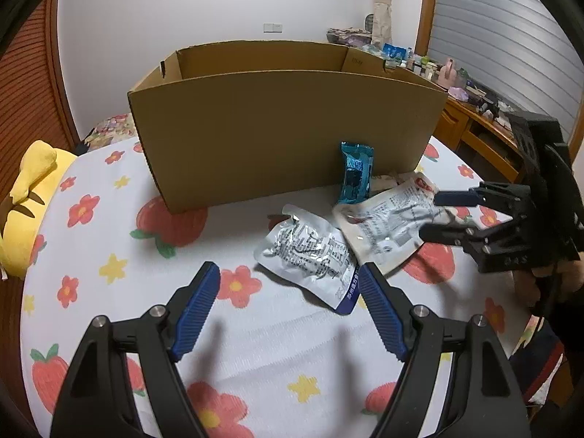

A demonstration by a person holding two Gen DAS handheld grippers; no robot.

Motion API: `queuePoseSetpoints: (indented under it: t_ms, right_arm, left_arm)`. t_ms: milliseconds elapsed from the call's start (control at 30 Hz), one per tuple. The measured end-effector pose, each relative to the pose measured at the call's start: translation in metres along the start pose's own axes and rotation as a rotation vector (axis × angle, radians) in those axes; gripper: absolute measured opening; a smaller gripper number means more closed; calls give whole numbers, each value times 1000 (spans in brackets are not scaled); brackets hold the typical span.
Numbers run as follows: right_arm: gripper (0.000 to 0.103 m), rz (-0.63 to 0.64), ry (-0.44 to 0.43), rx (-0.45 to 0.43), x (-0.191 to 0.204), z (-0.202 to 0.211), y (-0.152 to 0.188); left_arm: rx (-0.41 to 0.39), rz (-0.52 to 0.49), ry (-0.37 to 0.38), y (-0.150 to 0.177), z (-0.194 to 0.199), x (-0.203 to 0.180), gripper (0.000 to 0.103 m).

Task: Organize snacks
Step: 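Move both tools back toward the remaining sachets on the table, then grasp the silver sachet with left tool while right tool grasps the white sausage pouch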

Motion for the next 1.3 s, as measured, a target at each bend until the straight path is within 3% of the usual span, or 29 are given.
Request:
queuePoseSetpoints:
  t_ms: [400,733,967,1300]
  right_arm:
    - [73,33,-57,14,25,8,12]
    - [74,61,-39,-24,25,3,-17]
    - [75,71,-113,42,28,-15,-24]
    - [82,177,-55,86,46,-11,-2]
  left_arm:
    - [17,20,7,5,-10,2,79]
    - [42,39,-1,11,-26,9,79]
    - [39,46,12,12,-26,10,79]
    - [38,90,36,13,-26,19,79]
Point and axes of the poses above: each gripper's, at about its wrist camera, not at the fingertips, and z roughly against the way its jaws point, x to its left, y to its underside, the point moved 6 cm from there along -z, roughly the way its jaws point, and after that the axes turned 13 degrees about x, right-handed, at the moved point
